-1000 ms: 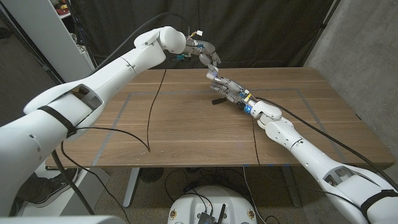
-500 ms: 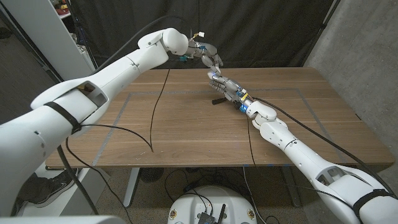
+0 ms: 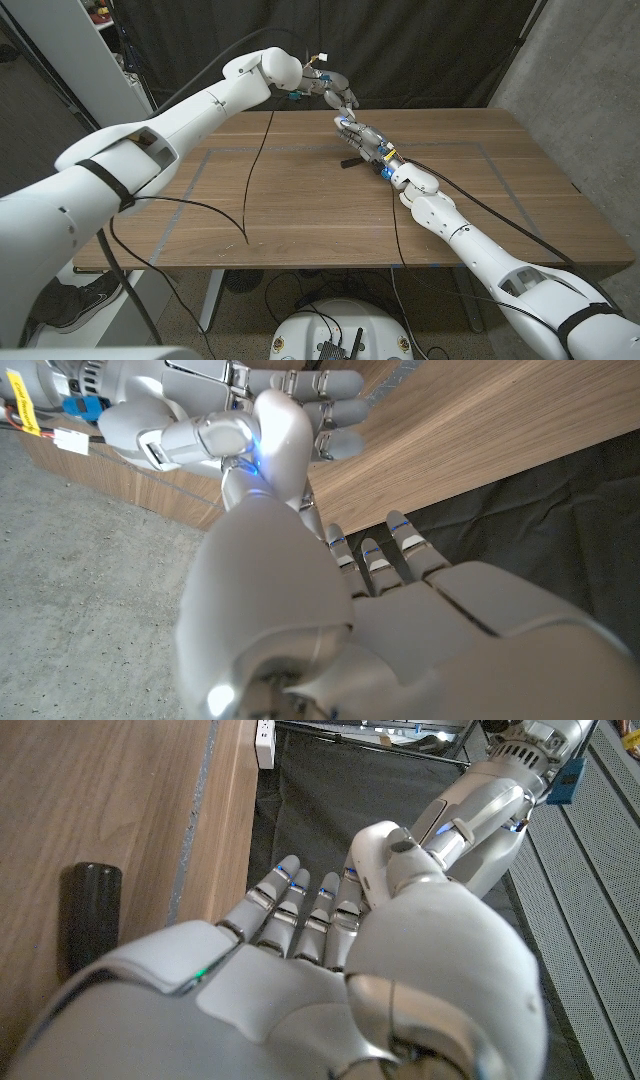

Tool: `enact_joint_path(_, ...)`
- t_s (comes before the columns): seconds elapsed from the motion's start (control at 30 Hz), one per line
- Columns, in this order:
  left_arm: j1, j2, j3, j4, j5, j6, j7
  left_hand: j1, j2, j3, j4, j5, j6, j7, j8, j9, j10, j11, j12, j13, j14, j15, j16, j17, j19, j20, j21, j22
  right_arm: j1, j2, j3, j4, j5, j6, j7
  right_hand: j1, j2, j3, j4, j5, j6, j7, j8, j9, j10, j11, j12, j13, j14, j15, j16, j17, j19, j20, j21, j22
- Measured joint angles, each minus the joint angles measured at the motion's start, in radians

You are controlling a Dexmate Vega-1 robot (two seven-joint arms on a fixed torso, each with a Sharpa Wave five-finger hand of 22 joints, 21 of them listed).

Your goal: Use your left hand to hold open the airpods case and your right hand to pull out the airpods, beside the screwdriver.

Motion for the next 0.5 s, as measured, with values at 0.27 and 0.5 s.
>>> enact_joint_path(0.27, 0.007, 0.025, -0.007, -0.022, 0.002, -0.002, 0.016, -0.103, -0.005, -0.013, 0.008, -0.029, -0.082, -0.057, -0.111, 0.024, -0.040, 0.007, 0.000, -0.011, -0.005, 0.004, 0.000, 0.000, -0.020, 0.020, -0.006, 0.000, 0.005, 0.008, 0.002, 0.009, 0.002, -0.001, -0.017, 0.010, 0.000, -0.001, 0.000, -0.001, 0.015, -0.006, 0.015, 0.029, 0.010, 0.000, 0.000, 0.005, 0.002, -0.002, 0.004, 0.000, 0.000, 0.000, 0.000, 0.000)
enact_joint_path(0.5, 0.011, 0.048, -0.010, -0.082, 0.034, 0.017, 0.021, -0.157, -0.036, -0.040, 0.011, -0.029, -0.110, -0.039, -0.146, -0.001, -0.065, 0.013, -0.006, -0.011, -0.021, 0.020, 0.000, 0.000, -0.030, 0.029, -0.006, 0.000, 0.008, 0.007, 0.003, 0.009, -0.004, -0.009, -0.031, 0.020, 0.003, -0.007, -0.001, -0.004, 0.019, -0.009, 0.025, 0.029, 0.015, 0.003, 0.000, 0.009, 0.011, 0.000, 0.004, 0.005, 0.000, 0.000, 0.000, 0.000)
